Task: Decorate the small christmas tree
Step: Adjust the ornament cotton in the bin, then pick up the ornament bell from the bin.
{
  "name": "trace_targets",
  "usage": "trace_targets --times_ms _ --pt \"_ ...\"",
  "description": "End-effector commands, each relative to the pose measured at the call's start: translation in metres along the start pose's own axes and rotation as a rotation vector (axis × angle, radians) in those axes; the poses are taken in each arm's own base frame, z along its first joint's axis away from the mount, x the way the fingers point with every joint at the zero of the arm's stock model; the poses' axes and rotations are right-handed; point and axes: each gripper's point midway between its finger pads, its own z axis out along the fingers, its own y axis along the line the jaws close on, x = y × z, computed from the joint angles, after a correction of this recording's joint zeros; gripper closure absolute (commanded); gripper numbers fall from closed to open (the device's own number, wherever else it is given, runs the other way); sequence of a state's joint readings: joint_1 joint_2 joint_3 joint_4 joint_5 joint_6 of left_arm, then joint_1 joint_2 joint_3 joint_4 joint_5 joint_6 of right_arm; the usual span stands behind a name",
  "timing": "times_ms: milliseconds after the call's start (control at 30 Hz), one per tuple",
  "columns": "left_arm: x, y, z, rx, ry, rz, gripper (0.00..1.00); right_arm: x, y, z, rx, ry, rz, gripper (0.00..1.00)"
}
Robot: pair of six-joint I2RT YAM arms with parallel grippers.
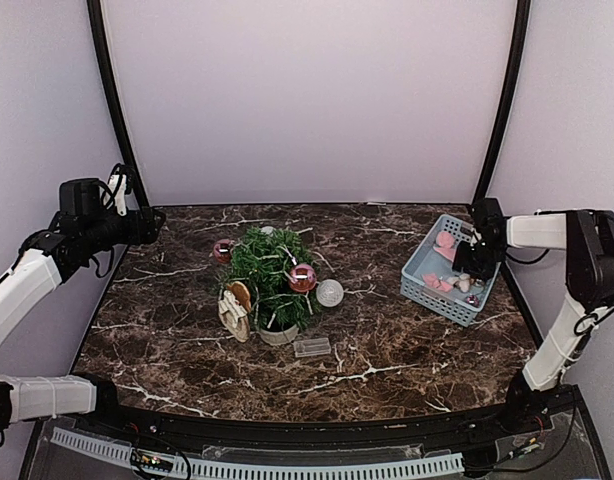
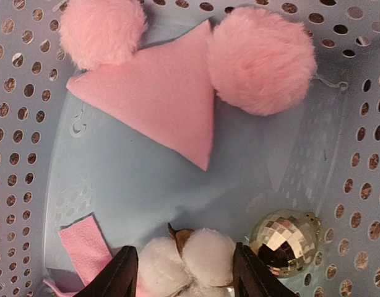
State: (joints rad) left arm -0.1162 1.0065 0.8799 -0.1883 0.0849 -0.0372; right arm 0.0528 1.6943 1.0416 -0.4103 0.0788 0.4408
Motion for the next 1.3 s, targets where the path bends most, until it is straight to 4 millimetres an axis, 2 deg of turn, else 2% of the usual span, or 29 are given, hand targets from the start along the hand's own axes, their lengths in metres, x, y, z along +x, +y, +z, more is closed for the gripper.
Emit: trace_targets --times_ms 0,167,267,333,467,600,700,800,867,967,1133,1267 --pt "-0.003 0.0 -0.003 -0.001 -0.025 0.011 0.14 0.0 0.024 0.01 -0.084 -0.001 0.01 0.46" --pt "-0.002 0.0 -0.003 -0.003 -0.024 0.014 0.14 0.006 0.054 0.02 -0.115 0.026 -0.046 0.48" --pt "-0.002 0.002 -0.003 -0.009 -0.022 0.015 0.14 0.003 0.077 0.011 -0.168 0.023 -0.074 0.48" --pt "-0.002 0.002 -0.003 -0.012 -0.023 0.016 0.14 -0.004 0.081 0.0 -0.167 -0.004 -0.081 0.48" --pt "-0.003 0.002 -0.004 -0.011 -0.027 0.016 0.14 -0.022 0.059 -0.025 -0.053 -0.082 -0.109 0.43" --pt "-0.004 0.002 -0.006 -0.012 -0.034 0.016 0.14 -0.028 0.022 -0.035 0.079 -0.097 -0.122 0.4" --pt "-0.005 0.001 -0.007 -0.01 -0.037 0.017 0.14 -0.031 0.0 -0.034 0.131 -0.088 -0.102 0.41" --pt "-0.005 0.001 -0.007 -0.008 -0.039 0.015 0.14 -0.033 -0.011 -0.034 0.185 -0.083 -0.112 0.46" --pt "-0.005 0.0 -0.007 -0.004 -0.04 0.014 0.14 -0.032 -0.016 -0.03 0.221 -0.068 -0.129 0.53" --pt "-0.006 -0.001 -0.008 0.0 -0.043 0.013 0.14 -0.029 -0.025 -0.022 0.287 -0.034 -0.154 0.58" --pt "-0.005 -0.001 -0.008 0.002 -0.043 0.012 0.14 -0.024 -0.04 -0.014 0.373 -0.005 -0.182 0.59" --pt "-0.005 -0.001 -0.008 0.004 -0.042 0.011 0.14 -0.02 -0.042 -0.007 0.389 0.01 -0.188 0.58"
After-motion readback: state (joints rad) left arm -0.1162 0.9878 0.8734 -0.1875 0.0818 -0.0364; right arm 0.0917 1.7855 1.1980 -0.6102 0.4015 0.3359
